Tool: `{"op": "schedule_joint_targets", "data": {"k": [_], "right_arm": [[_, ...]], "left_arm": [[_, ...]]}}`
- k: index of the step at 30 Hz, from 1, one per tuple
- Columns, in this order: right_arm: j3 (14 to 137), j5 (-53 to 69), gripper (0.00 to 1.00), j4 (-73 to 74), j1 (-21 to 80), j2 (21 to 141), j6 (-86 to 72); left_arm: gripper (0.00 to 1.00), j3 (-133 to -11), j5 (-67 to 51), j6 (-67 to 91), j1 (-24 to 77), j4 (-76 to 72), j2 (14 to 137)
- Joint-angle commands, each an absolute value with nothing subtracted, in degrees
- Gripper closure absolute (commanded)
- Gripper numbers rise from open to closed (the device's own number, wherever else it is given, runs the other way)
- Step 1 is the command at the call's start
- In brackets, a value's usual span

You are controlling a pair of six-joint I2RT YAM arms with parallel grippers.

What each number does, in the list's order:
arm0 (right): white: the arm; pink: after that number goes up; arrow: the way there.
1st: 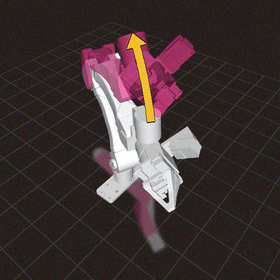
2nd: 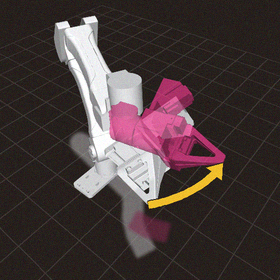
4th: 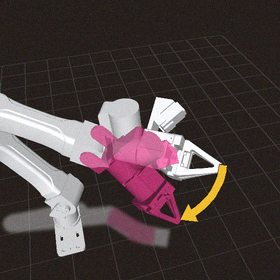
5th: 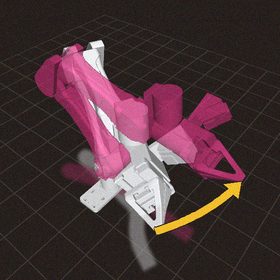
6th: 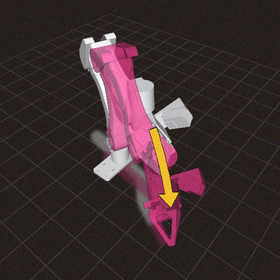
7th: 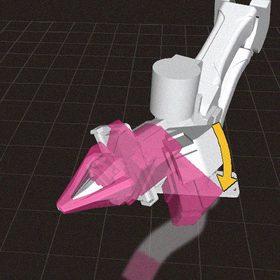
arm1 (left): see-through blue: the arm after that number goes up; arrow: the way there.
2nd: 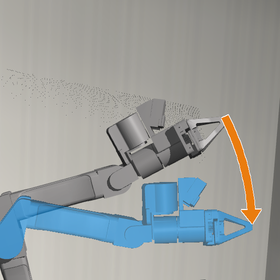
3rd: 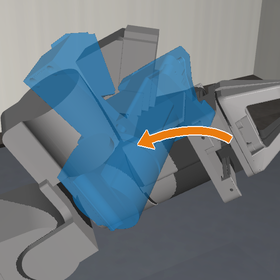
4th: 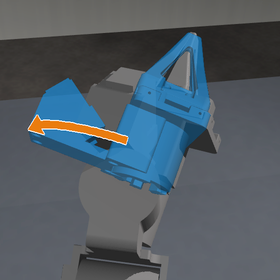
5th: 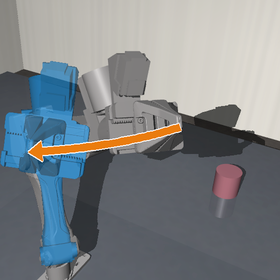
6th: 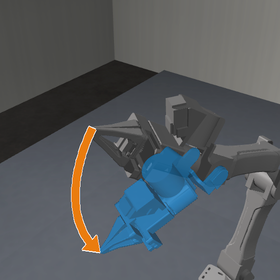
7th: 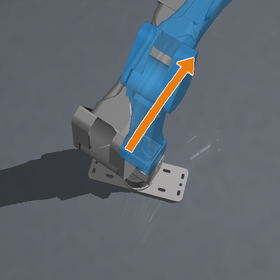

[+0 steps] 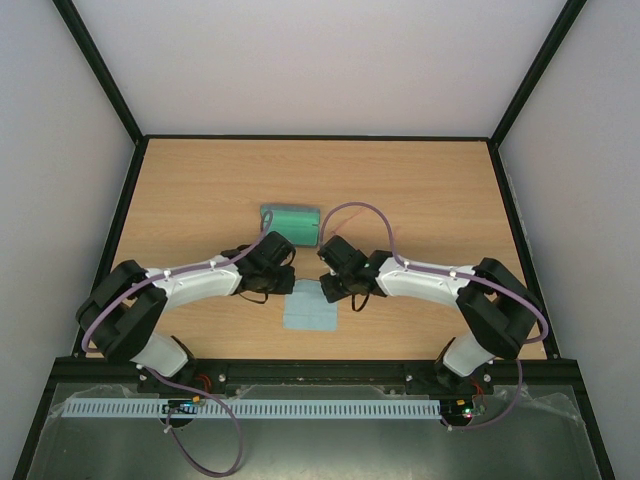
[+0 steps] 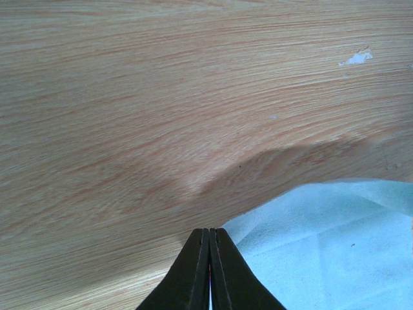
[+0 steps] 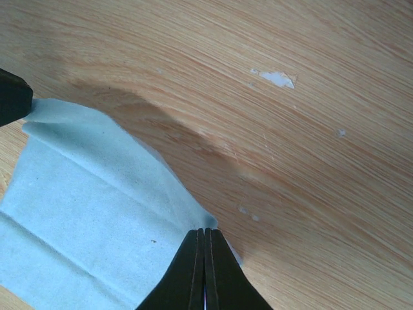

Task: Organize the sunglasses
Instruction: Fold the glasses cleaning cloth at the center of the board.

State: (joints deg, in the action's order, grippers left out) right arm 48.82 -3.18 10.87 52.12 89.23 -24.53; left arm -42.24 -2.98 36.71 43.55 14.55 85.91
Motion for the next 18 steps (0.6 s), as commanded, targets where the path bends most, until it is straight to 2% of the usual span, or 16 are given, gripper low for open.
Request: {"op": "schedule_joint_targets", "data": {"k": [1, 18], "right_arm": [[47.3, -3.6, 0.99, 13.5, 52.8, 88.0, -24.1], [45.7, -3.3, 0.99, 14.3, 53.9, 85.8, -25.0]], "left_arm": [[0.98, -41.5, -3.0, 37.4, 44.1, 14.9, 84.0], [0.98, -40.2, -2.8, 38.3, 45.4, 15.5, 82.5]]}}
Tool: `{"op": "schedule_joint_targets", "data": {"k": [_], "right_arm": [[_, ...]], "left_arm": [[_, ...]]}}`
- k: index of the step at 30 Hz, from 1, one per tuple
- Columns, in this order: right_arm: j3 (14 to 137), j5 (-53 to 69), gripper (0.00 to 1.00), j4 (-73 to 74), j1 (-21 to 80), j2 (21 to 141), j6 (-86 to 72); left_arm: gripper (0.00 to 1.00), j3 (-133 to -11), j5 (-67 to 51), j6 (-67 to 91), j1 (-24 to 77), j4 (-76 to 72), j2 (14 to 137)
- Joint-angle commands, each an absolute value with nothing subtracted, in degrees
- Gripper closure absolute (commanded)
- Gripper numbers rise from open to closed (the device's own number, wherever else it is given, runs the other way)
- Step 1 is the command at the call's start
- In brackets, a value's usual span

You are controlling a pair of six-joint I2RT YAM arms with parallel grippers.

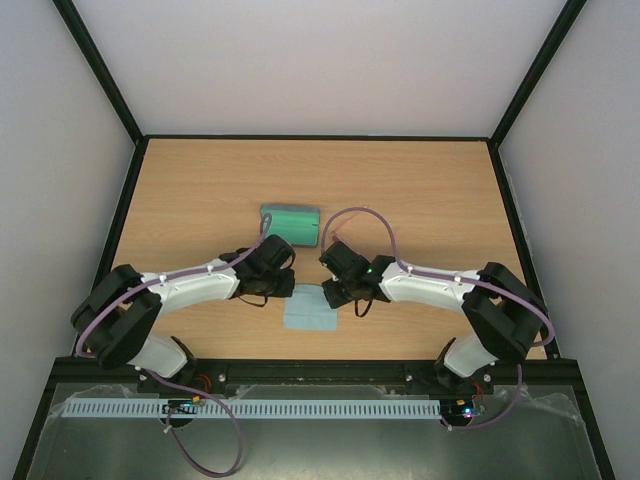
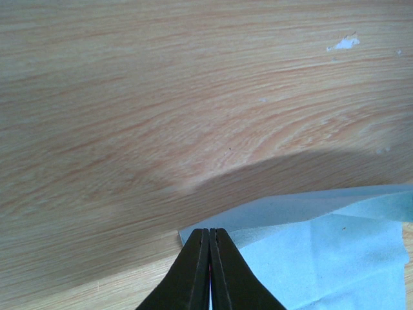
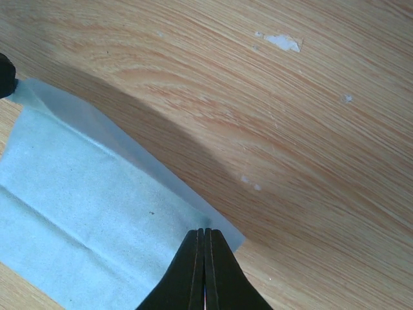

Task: Organize the sunglasses
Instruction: Fold the glasses cleaning cloth at the center of the board.

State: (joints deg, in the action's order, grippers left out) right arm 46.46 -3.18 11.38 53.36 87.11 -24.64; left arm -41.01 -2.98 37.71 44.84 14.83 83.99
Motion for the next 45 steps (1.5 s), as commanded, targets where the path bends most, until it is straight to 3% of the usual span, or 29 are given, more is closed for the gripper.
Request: {"op": "schedule_joint_targets", "data": {"k": [1, 45], "right_arm": [[45.7, -3.4, 0.99, 14.3, 54.0, 85.7, -25.0], [43.6, -4.1, 0.99, 15.4, 56.4, 83.1, -26.2]], "left_arm": [[0.98, -40.0, -2.8, 38.2, 45.4, 15.5, 82.3], [0.98, -38.9, -1.7, 39.8, 46.8, 18.4, 79.2]]}}
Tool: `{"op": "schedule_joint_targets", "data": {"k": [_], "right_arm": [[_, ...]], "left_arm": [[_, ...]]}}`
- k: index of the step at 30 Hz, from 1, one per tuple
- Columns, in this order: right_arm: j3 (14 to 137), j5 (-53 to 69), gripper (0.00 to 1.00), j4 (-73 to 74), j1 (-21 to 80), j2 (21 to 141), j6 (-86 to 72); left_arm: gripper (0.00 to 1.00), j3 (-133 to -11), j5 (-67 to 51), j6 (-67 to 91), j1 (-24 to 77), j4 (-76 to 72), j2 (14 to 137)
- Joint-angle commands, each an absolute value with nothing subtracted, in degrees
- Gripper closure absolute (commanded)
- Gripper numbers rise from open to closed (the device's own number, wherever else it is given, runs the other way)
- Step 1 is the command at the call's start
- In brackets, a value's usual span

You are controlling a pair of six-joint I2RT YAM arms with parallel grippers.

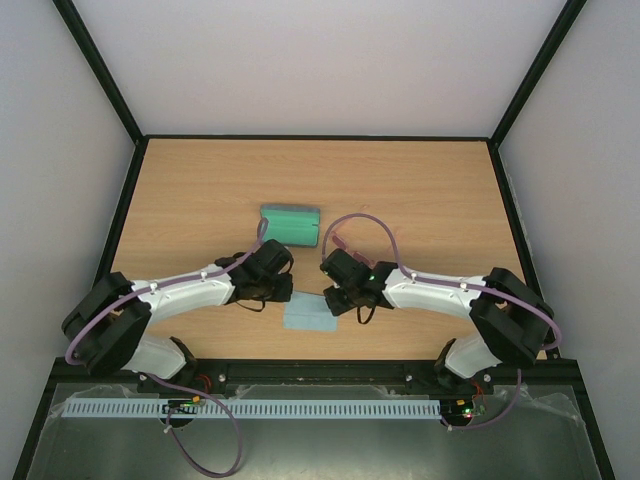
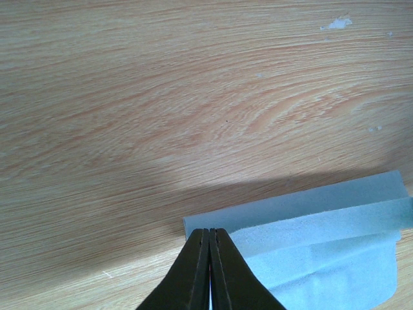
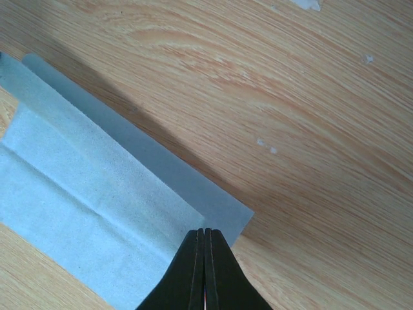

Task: Organize the sunglasses
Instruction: Fold the glasses cleaning cloth at the center of the board.

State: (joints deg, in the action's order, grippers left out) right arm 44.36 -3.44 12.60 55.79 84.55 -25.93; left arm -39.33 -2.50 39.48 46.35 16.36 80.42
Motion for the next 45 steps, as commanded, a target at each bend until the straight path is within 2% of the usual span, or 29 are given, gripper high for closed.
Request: {"op": "schedule_joint_targets", "data": {"k": [1, 45], "right_arm": [[43.5, -4.1, 0.99, 15.5, 56.4, 83.1, -26.2], [41.7, -4.0, 0.98, 14.3, 57.7, 84.1, -27.4]], "left_arm": [[0.98, -38.8, -1.7, 39.7, 46.7, 18.5, 79.1], [0.96, -36.7, -3.5, 41.5, 48.4, 16.2, 80.0]]}}
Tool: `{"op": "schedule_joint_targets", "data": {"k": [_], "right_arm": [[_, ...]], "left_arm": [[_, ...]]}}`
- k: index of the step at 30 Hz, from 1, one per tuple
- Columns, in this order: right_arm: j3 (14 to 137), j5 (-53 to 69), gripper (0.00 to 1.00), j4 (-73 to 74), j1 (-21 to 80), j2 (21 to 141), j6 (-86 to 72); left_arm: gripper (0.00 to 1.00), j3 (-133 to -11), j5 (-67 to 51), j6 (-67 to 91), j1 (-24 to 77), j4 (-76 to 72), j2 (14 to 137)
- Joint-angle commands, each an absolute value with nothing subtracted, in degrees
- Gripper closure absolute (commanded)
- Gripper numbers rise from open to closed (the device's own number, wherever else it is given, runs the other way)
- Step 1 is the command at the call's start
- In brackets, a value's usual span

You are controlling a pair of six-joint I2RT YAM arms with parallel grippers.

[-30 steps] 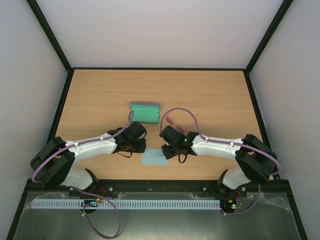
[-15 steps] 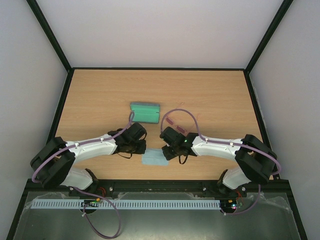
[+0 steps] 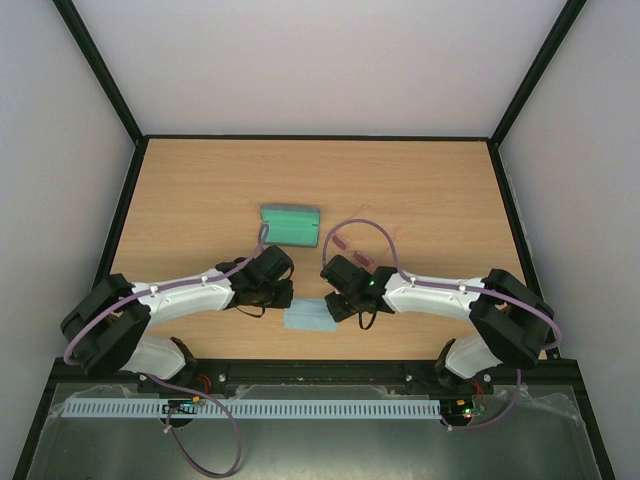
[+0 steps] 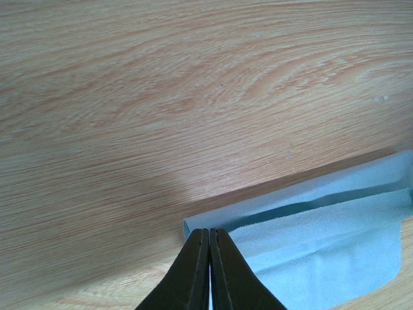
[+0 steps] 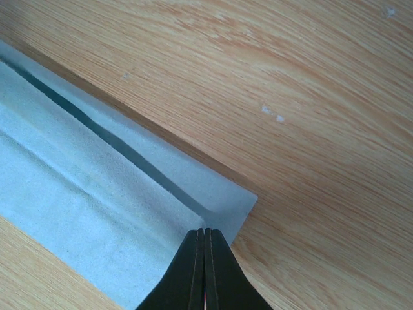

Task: Organize the sunglasses
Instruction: Fold the glasses cleaning cloth at the center of the board.

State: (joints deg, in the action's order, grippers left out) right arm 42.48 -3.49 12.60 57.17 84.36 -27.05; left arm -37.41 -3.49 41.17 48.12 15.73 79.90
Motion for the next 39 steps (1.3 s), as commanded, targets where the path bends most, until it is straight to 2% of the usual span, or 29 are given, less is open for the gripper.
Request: {"op": "schedule_joint_targets", "data": {"k": [1, 11, 39], "right_arm": [[41.7, -4.0, 0.98, 14.3, 57.7, 84.1, -27.4], [41.8, -3.6, 0.85, 14.6, 57.9, 83.6, -27.4], [38.2, 1.0, 0.85, 13.5, 59.1, 80.6, -28.9]], "left_arm": [[0.95, -36.7, -3.5, 41.5, 48.5, 16.3, 80.0], [0.88, -37.0, -2.7, 41.9, 48.5, 17.3, 79.2], [0.89, -37.5, -3.2, 41.7, 48.6, 17.9, 78.6]]}}
